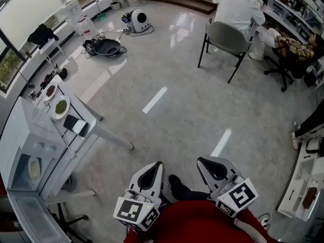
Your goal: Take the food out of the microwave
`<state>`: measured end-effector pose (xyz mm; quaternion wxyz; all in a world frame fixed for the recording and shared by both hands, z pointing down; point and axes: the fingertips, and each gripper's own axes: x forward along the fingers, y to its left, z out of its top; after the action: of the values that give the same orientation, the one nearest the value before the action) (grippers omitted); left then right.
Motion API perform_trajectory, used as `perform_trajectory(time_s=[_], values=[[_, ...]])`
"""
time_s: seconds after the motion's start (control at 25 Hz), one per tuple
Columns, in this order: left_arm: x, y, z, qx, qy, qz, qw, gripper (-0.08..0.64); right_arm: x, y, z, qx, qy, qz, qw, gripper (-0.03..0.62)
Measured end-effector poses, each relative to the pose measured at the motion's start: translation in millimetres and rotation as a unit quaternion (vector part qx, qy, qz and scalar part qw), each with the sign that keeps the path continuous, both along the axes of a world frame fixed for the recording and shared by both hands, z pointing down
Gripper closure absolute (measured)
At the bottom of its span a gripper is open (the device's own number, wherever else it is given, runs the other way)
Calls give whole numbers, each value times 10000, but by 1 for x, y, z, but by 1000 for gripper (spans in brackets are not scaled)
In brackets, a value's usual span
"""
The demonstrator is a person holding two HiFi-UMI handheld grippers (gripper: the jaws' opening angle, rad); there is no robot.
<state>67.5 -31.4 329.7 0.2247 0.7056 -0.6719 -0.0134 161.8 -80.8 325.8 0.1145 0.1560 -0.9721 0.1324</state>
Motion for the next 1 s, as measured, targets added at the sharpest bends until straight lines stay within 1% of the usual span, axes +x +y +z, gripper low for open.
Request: perform_trajectory(time_s=[0.2,0.36,0.52,0.64,0.72,0.84,0.92,1.0], values=[[-4,3,0,2,-4,-166,9999,552,-4,-1,0,8,13,-146,9999,583],[-14,10,0,3,22,-436,9990,552,-15,0,-1,8,39,-392,9992,583],[-34,27,0,27,65,-890,9960,552,-37,10,-2,-34,-31,-787,9969,582],[-49,43,0,66,159,-1314,9912,552,-54,21,-1,-92,-64,-1173,9930,581],[-61,58,1,52,185,-1695,9853,552,-67,30,3,-92,22,-1557,9878,581],[-85,87,9,-9,208,-2345,9719,552,-97,49,12,-149,86,-2191,9755,581],[-101,106,16,-8,273,-2820,9590,552,-119,59,14,-87,-42,-2647,9643,581],[-112,120,21,27,338,-3307,9431,552,-140,64,11,58,-273,-3137,9491,581]])
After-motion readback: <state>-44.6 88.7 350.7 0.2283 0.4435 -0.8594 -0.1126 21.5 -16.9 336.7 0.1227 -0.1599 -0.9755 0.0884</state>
